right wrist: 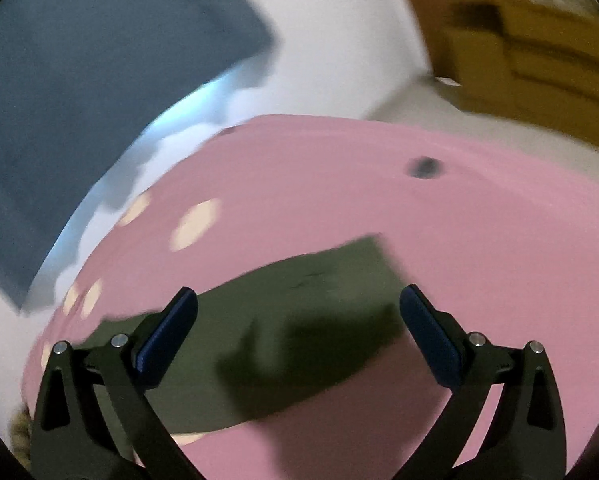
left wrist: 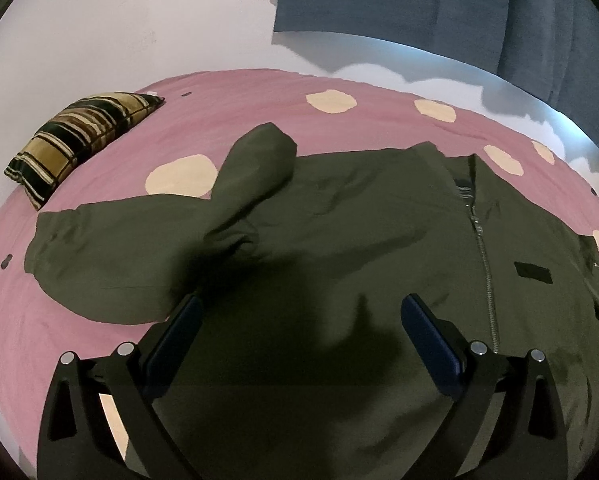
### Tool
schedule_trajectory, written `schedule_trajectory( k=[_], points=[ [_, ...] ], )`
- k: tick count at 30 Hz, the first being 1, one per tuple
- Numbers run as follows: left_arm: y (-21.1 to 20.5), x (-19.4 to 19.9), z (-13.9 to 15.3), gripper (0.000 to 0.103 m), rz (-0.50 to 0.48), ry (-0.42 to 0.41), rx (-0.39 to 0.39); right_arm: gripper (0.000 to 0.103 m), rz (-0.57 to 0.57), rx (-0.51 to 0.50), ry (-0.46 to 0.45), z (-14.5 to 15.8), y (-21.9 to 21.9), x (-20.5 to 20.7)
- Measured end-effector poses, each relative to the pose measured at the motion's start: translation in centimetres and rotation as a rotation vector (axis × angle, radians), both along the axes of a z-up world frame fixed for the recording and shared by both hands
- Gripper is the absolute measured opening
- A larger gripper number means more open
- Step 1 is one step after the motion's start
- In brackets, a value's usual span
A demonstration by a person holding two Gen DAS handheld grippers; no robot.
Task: Fold small clothes
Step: 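Grasp the ribbed sleeve cuff of the olive jacket with the right gripper, then fold the held sleeve across the jacket body with the right gripper and release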
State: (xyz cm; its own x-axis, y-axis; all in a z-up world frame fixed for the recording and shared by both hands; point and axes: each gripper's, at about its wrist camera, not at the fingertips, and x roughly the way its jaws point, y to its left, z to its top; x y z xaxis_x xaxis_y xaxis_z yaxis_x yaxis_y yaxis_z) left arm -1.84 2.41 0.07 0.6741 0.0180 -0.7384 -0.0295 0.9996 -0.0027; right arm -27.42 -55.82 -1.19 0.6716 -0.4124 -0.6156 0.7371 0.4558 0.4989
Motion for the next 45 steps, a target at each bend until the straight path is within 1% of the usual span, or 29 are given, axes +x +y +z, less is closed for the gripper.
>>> schedule_trajectory(
  k=[1,3,4,5,7,9,12,13,14,15,17,18,19,20,21,23,26,29,31,33,34,36,37,39,42,45],
  points=[
    [0.0,0.0,-0.1,0.099,0.002,0.001,0.003,0.1,-0.029,0.062,-0.008,-1.3,-1.4,-1.1],
    [0.0,0.0,-0.2,0.099,0.004,0.003,0.012,0.093,-0.034,0.135,-0.032,-2.8,-2.5,-1.8],
    [0.1,0.0,-0.3,0.099,0.004,0.004,0.014,0.086,-0.028,0.174,-0.045,-3.7,-2.9,-1.9],
    [0.1,-0.1,-0.4,0.099,0.004,0.008,0.017,0.081,-0.024,0.203,-0.053,-4.3,-3.1,-1.9],
    [0.1,-0.1,-0.6,0.099,0.004,0.015,0.018,0.078,-0.026,0.244,-0.056,-5.4,-3.0,-1.5],
    [0.2,-0.2,-0.8,0.099,0.003,0.023,0.015,0.076,-0.023,0.28,-0.088,-6.5,-2.9,-1.1],
    [0.2,-0.3,-0.9,0.099,0.002,0.027,0.015,0.075,-0.019,0.258,-0.093,-6.4,-2.9,0.0],
    [0.2,-0.3,-0.9,0.099,0.002,0.027,0.014,0.071,-0.024,0.264,-0.102,-6.6,-3.0,0.2],
    [0.2,-0.3,-0.9,0.099,0.0,0.028,0.014,0.062,-0.031,0.268,-0.106,-6.8,-3.3,0.3],
    [0.1,-0.3,-0.9,0.099,-0.001,0.029,0.014,0.057,-0.039,0.267,-0.1,-6.8,-3.3,0.4],
    [0.1,-0.3,-0.9,0.099,-0.003,0.03,0.015,0.037,-0.059,0.25,-0.048,-6.8,-3.3,0.7],
    [0.0,-0.3,-1.0,0.099,-0.004,0.032,0.015,0.03,-0.058,0.236,-0.034,-6.7,-3.3,0.7],
    [0.0,-0.3,-1.0,0.099,-0.006,0.034,0.014,0.016,-0.035,0.241,-0.057,-6.8,-3.4,0.9],
    [-0.1,-0.3,-1.1,0.099,-0.009,0.039,0.009,0.016,-0.023,0.26,-0.089,-6.9,-3.5,0.8],
    [-0.1,-0.3,-1.1,0.099,-0.011,0.043,0.006,0.015,-0.034,0.268,-0.108,-6.8,-3.4,0.6],
    [0.0,-0.4,-1.1,0.099,-0.017,0.051,-0.001,0.015,-0.039,0.242,-0.152,-5.6,-2.8,0.3],
    [0.2,-0.4,-0.9,0.099,-0.019,0.047,0.001,0.014,0.0,0.176,-0.232,-1.7,-0.9,1.3],
    [0.4,-0.3,-0.4,0.099,-0.021,0.031,0.006,0.014,0.1,0.091,-0.292,3.1,2.0,3.8],
    [0.7,-0.4,0.0,0.099,-0.018,0.02,0.002,0.014,0.203,0.024,-0.331,6.9,5.2,6.5],
    [0.9,-0.5,0.3,0.099,-0.017,0.011,-0.004,0.014,0.289,-0.01,-0.357,9.3,8.0,8.8],
    [1.0,-0.6,0.4,0.099,-0.017,0.009,-0.006,0.014,0.357,-0.029,-0.368,10.7,10.2,10.7],
    [1.3,-0.6,0.7,0.099,-0.016,0.002,-0.017,0.014,0.457,-0.052,-0.372,12.4,13.6,13.6],
    [1.4,-0.6,0.8,0.099,-0.016,0.001,-0.023,0.014,0.522,-0.063,-0.364,13.2,16.0,15.8],
    [1.6,-0.7,1.0,0.099,-0.016,-0.002,-0.034,0.014,0.619,-0.067,-0.345,13.7,19.7,19.0],
    [2.0,-0.8,1.6,0.099,-0.01,-0.013,-0.05,0.014,0.763,-0.09,-0.285,13.4,26.6,24.3],
    [2.4,-0.9,2.0,0.099,-0.003,-0.024,-0.059,0.013,0.867,-0.083,-0.24,12.3,31.6,27.9]
  ],
)
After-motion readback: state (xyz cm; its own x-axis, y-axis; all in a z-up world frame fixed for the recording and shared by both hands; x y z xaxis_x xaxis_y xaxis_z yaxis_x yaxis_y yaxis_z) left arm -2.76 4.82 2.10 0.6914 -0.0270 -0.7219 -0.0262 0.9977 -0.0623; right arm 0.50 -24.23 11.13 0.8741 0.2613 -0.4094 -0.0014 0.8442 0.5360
